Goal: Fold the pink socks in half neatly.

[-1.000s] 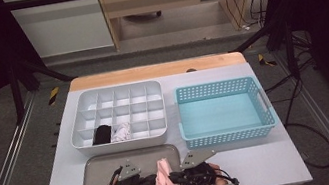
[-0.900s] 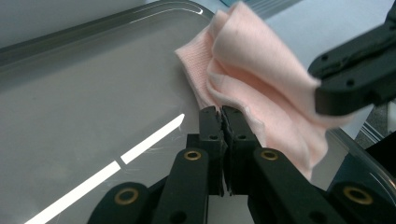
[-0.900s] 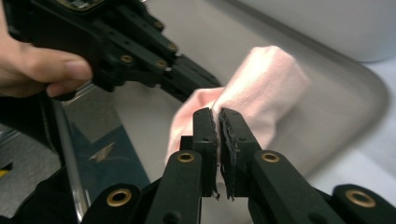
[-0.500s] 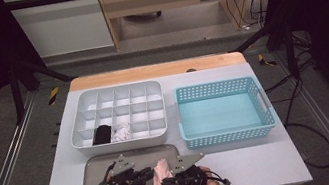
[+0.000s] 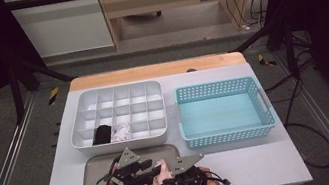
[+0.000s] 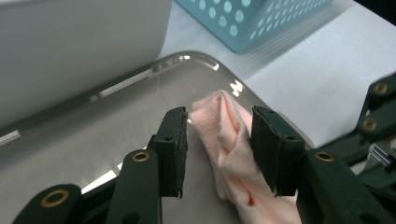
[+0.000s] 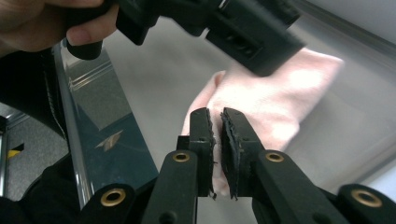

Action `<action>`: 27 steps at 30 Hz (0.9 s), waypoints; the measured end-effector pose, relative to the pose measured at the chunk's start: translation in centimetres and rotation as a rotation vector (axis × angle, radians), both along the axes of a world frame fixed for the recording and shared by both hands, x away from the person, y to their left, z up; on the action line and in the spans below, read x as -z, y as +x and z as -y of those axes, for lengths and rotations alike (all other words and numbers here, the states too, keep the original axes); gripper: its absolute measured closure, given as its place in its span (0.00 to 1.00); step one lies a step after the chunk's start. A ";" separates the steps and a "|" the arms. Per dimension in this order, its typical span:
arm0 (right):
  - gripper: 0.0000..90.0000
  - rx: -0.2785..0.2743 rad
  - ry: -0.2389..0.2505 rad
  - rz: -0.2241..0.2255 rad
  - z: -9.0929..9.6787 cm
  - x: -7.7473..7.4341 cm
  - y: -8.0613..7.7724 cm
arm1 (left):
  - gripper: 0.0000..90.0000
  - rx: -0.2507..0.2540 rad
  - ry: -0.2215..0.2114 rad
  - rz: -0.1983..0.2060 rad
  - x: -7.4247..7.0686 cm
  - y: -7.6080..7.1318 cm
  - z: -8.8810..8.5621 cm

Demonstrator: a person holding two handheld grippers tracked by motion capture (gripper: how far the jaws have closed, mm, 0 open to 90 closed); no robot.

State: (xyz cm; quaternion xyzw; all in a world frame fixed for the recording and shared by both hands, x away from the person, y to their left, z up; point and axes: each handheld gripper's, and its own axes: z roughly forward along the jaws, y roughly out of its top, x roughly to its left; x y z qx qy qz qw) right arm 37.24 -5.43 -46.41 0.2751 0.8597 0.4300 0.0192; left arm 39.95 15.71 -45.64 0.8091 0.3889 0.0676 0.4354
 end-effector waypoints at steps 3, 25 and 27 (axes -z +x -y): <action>0.89 0.001 -0.022 0.005 0.4 -0.3 -0.1 | 0.60 -0.003 -0.006 -0.009 0.3 -0.5 -0.5; 0.82 0.137 0.028 -0.002 2.8 -0.3 -0.6 | 0.46 -0.032 0.000 0.003 1.8 -2.7 -0.5; 0.82 0.128 0.048 0.009 3.0 -0.7 -0.8 | 0.45 -0.031 0.000 0.000 1.8 -2.6 -0.6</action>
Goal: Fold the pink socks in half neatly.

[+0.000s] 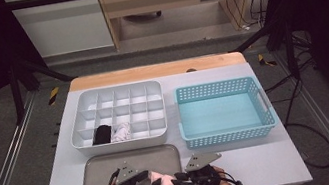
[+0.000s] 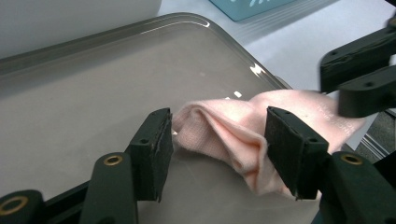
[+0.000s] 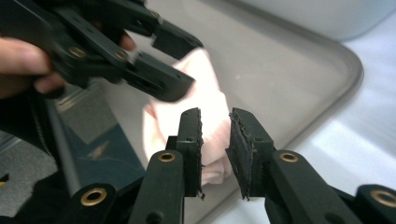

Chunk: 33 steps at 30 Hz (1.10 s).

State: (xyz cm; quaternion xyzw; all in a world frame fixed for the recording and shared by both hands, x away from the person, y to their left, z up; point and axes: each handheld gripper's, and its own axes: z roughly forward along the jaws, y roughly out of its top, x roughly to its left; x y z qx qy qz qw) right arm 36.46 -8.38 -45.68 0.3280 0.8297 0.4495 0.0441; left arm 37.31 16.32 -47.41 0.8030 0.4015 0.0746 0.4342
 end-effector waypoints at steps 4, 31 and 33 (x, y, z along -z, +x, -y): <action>0.83 -0.019 -0.035 -0.014 -0.3 0.5 -0.4 | 0.39 0.004 0.000 -0.014 0.1 0.3 -0.1; 0.83 -0.001 -0.072 0.010 -0.6 1.5 -0.1 | 0.58 0.164 -0.053 -0.134 0.4 0.1 0.5; 0.83 -0.001 -0.068 0.007 -0.5 1.5 0.0 | 0.63 0.163 -0.050 -0.143 0.3 0.1 0.5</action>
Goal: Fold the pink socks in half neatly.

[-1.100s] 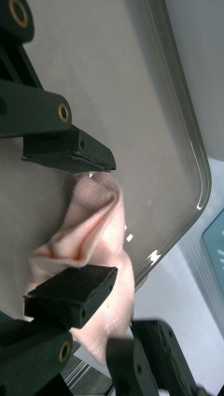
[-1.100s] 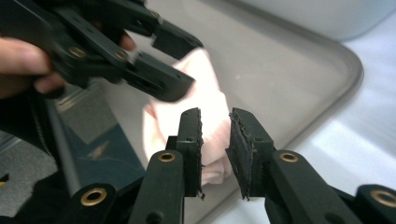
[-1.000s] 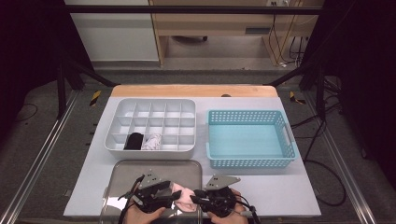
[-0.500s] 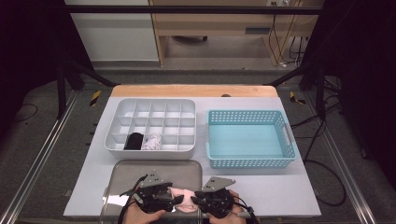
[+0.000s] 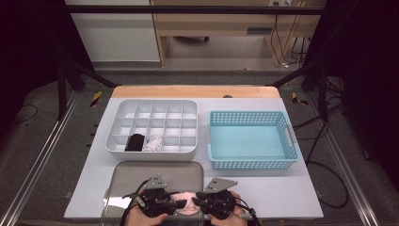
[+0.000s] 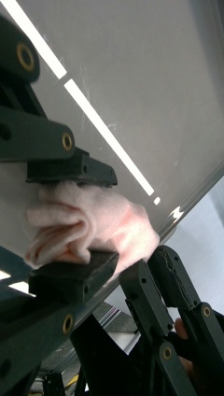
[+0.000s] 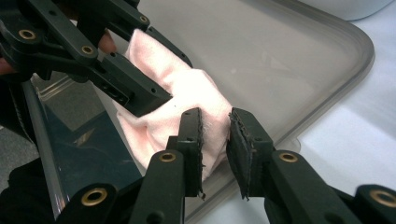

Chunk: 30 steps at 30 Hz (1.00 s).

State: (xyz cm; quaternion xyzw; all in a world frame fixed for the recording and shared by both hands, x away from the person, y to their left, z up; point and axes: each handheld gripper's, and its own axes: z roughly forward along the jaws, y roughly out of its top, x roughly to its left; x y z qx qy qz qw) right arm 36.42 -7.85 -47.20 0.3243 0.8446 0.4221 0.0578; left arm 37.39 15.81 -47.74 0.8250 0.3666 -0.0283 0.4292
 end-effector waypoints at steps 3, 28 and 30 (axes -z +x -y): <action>0.83 0.001 0.007 -0.005 0.1 0.0 0.0 | 0.68 -0.002 0.004 0.000 -0.2 -0.1 0.0; 0.64 0.256 0.058 0.107 7.1 -1.8 1.3 | 0.76 -0.063 -0.049 0.136 -4.4 -0.2 -2.0; 0.62 0.279 0.047 0.113 7.6 -1.8 1.3 | 0.76 -0.072 -0.041 0.144 -4.7 0.0 -2.2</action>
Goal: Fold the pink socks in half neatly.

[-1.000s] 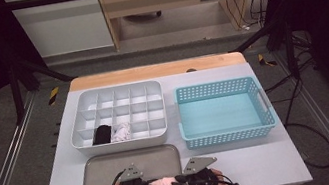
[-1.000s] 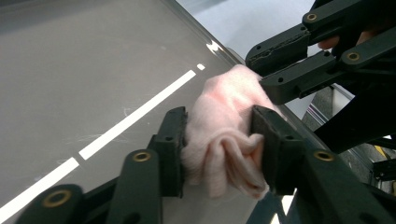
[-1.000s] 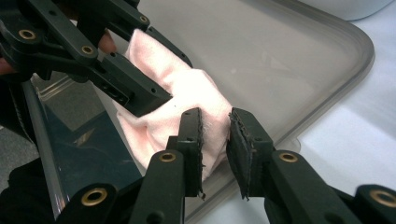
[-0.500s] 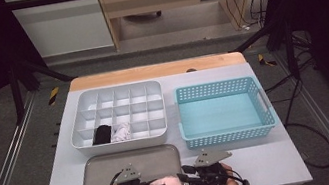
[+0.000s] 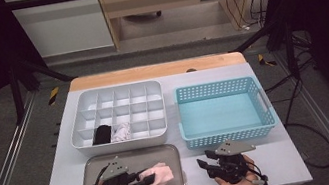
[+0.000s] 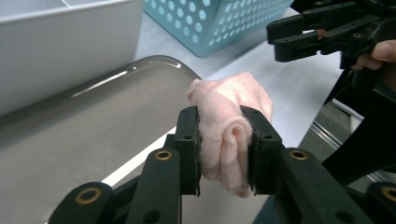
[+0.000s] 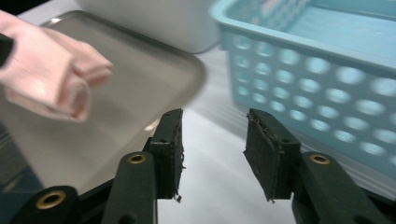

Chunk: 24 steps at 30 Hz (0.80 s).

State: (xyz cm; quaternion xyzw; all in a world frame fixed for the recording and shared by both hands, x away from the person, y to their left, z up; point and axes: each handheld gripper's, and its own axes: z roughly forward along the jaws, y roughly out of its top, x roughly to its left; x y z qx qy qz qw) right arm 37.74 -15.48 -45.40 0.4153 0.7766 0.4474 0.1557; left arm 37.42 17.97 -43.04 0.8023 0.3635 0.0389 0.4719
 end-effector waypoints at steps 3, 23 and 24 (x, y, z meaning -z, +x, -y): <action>0.59 0.030 -0.005 0.000 0.7 0.0 0.0 | 0.76 -0.012 0.014 0.014 -0.2 0.3 -0.2; 0.39 0.187 -0.022 0.008 5.1 1.1 -0.6 | 0.76 -0.110 0.025 0.093 -3.2 2.7 -2.4; 0.38 0.198 -0.021 0.007 5.3 1.2 -0.6 | 0.76 -0.113 0.024 0.096 -3.3 2.8 -2.5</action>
